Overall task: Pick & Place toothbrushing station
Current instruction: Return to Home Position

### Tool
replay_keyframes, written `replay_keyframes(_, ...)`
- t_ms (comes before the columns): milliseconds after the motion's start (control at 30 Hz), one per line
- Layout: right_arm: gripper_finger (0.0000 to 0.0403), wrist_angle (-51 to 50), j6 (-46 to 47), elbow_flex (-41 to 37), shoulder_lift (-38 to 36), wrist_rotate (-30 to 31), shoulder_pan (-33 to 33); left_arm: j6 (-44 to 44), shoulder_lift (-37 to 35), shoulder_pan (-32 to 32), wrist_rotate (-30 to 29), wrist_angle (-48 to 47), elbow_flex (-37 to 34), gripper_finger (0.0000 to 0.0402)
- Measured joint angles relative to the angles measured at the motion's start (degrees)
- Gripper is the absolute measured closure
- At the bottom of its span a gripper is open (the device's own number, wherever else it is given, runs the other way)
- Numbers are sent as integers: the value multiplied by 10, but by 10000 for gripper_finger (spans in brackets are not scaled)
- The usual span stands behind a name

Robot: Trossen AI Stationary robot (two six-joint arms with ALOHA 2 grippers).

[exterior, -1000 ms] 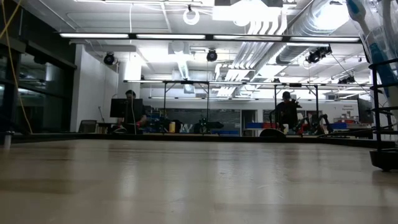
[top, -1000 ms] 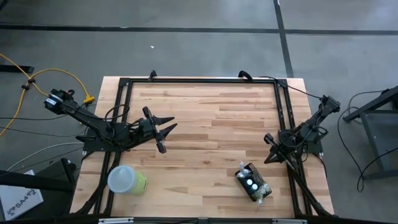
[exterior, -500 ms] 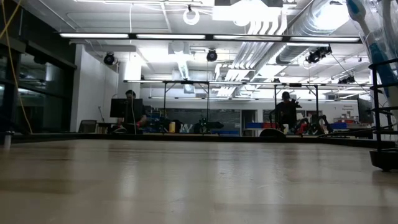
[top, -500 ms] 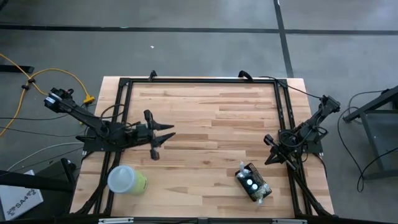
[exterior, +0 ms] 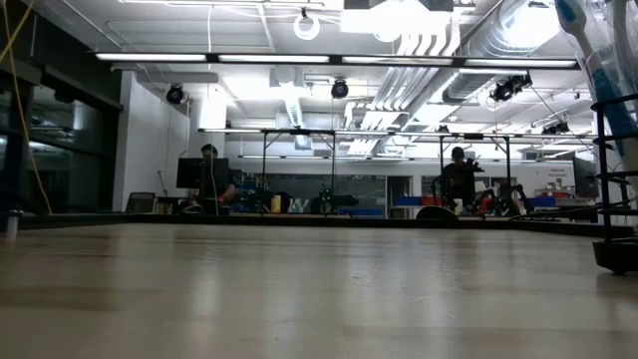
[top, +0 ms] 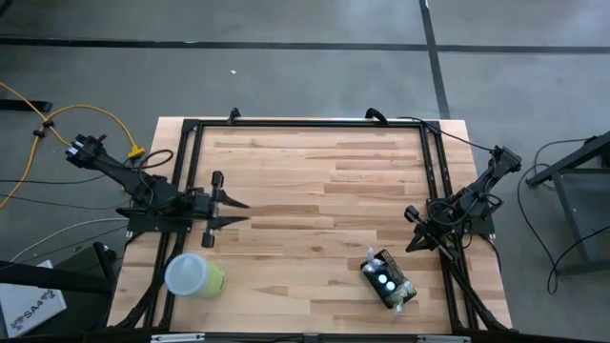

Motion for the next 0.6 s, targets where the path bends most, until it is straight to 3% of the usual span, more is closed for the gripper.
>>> replay_keyframes(267, 401, 0, 0, 0, 0, 0, 0, -11, -119, 0, 6, 6, -115, 286)
replay_keyframes(600, 401, 0, 0, 0, 0, 0, 0, 4, -317, 0, 128, 16, -244, 286)
